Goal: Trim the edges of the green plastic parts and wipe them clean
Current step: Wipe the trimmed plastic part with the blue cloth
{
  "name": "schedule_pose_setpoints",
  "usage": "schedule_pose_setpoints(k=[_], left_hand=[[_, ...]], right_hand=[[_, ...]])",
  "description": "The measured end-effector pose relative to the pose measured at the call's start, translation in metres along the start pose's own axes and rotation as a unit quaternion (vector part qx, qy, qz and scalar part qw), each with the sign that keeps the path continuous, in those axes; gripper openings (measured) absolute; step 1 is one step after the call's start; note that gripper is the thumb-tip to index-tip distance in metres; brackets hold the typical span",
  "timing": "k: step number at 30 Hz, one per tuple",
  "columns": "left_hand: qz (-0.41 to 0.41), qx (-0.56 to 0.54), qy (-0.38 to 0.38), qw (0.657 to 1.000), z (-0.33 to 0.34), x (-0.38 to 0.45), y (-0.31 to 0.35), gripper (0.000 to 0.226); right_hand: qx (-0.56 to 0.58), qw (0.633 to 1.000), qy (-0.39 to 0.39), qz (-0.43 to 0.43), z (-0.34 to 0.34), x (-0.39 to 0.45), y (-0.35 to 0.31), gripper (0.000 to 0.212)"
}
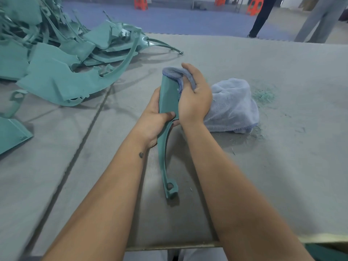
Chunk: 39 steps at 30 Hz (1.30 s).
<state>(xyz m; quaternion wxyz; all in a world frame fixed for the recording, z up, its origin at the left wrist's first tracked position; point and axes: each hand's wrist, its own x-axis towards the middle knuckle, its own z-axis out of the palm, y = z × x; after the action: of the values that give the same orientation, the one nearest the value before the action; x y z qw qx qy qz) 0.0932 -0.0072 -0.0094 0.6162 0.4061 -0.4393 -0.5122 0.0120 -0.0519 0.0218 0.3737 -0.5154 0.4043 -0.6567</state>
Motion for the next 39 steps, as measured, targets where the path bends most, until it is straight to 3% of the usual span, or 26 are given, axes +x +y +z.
schedule_pose_setpoints(k=[5, 10, 12, 14, 16, 19, 21, 23, 25, 27, 30, 33, 36, 39], left_hand=[[-0.001, 0.002, -0.012, 1.0, -0.001, 0.001, -0.002, 0.064], [0.002, -0.002, 0.0, 1.0, 0.0, 0.001, -0.003, 0.061], [0.008, -0.027, 0.008, 1.0, 0.002, 0.0, -0.002, 0.059], [0.01, -0.044, 0.015, 0.999, 0.003, 0.0, 0.0, 0.061], [0.005, -0.046, 0.023, 0.999, 0.004, 0.0, 0.001, 0.062], [-0.004, -0.038, 0.035, 0.999, 0.005, 0.0, 0.002, 0.058], [-0.006, -0.036, 0.033, 0.999, 0.006, -0.002, 0.003, 0.059], [-0.006, -0.036, 0.028, 0.999, 0.006, -0.002, 0.003, 0.06], [-0.005, -0.032, 0.023, 0.999, 0.006, -0.002, 0.004, 0.061], [0.0, -0.032, 0.017, 0.999, 0.005, -0.002, 0.005, 0.062], [0.008, -0.036, 0.018, 0.999, 0.004, -0.002, 0.004, 0.06], [0.014, -0.015, 0.03, 0.999, 0.006, -0.004, 0.003, 0.039], [0.012, 0.003, 0.03, 0.999, 0.005, -0.004, 0.003, 0.063], [0.002, -0.032, 0.017, 0.999, 0.004, -0.004, 0.005, 0.067]], right_hand=[[0.059, 0.997, 0.026, -0.03, -0.004, 0.004, -0.003, 0.034], [0.036, 0.999, -0.011, -0.028, -0.005, 0.003, -0.008, 0.029], [0.013, 0.996, -0.084, -0.017, -0.008, 0.007, -0.012, 0.02], [0.02, 0.983, -0.182, 0.009, -0.011, 0.008, -0.017, 0.024], [0.024, 0.976, -0.211, 0.039, -0.014, 0.009, -0.019, 0.026], [-0.032, 0.996, -0.088, 0.005, -0.018, 0.011, -0.019, 0.01], [-0.095, 0.993, 0.06, -0.034, -0.022, 0.016, -0.018, 0.021], [-0.171, 0.971, 0.122, -0.118, -0.027, 0.02, -0.015, 0.031], [-0.275, 0.943, 0.056, -0.178, -0.027, 0.016, -0.011, 0.033], [-0.323, 0.927, -0.073, -0.175, -0.018, 0.007, -0.007, 0.026], [-0.257, 0.939, -0.158, -0.167, -0.011, -0.001, -0.003, 0.022], [-0.236, 0.919, -0.218, -0.229, -0.013, -0.004, 0.004, 0.01], [-0.193, 0.936, -0.215, -0.202, -0.015, -0.001, 0.013, 0.015], [-0.162, 0.973, -0.13, -0.102, -0.021, 0.01, 0.017, 0.015]])
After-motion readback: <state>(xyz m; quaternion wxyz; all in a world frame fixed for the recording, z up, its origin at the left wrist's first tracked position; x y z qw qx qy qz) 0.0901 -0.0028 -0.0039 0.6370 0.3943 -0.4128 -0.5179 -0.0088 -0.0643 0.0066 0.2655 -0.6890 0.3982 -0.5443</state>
